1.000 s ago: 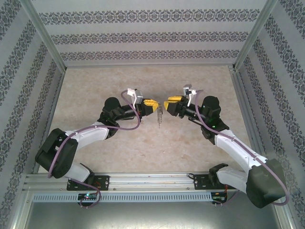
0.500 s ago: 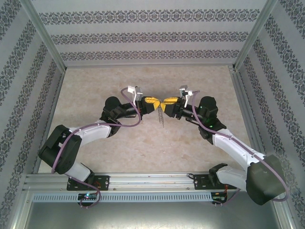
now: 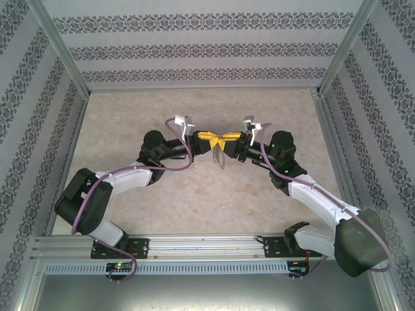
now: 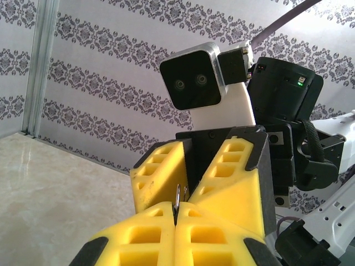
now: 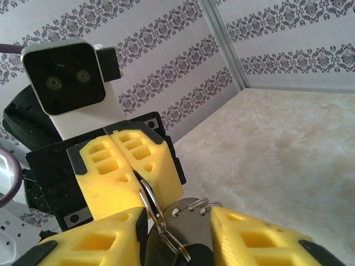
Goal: Put the keys on the keyring
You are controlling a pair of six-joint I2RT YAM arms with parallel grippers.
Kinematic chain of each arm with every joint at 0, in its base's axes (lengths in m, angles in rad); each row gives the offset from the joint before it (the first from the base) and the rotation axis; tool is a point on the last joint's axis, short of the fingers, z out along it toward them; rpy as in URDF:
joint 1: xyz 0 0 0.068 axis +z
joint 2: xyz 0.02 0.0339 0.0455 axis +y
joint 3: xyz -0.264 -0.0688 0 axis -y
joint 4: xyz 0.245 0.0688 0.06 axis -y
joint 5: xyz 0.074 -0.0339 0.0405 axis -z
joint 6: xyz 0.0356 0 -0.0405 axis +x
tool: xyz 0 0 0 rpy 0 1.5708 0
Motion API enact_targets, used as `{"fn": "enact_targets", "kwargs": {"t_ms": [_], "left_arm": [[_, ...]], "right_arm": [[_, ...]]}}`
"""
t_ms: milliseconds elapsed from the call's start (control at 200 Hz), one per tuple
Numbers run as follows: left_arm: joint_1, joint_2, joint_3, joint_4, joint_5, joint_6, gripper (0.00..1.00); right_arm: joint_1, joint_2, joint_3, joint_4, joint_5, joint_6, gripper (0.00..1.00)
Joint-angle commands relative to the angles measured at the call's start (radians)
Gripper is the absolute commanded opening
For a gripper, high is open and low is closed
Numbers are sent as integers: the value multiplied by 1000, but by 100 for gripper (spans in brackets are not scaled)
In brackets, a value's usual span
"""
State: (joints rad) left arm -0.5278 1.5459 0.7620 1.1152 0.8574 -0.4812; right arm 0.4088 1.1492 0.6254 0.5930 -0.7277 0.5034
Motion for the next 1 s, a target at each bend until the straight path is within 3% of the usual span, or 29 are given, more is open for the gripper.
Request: {"fn": "enact_targets", "kwargs": {"t_ms": [0, 135, 475, 759, 829, 994], "left_arm": [[11, 9, 41, 84, 27, -27, 0], [12, 12, 44, 80, 34, -35, 0], [12, 18, 51, 80, 30, -43, 0], [11, 1, 43, 48, -9, -12, 0], [12, -10, 36, 42, -25, 6, 13], [23, -65, 42, -75, -14, 83, 26]], "right_arm": [[11, 3, 22, 47, -21, 10, 32], [8, 0, 20, 49, -18, 9, 28], [5, -7, 14, 50, -29, 7, 0], [-1, -9, 22, 41, -33, 0, 0], [-3, -9, 25, 32, -32, -6, 0], [-14, -9, 38, -10, -53, -37, 0]]}}
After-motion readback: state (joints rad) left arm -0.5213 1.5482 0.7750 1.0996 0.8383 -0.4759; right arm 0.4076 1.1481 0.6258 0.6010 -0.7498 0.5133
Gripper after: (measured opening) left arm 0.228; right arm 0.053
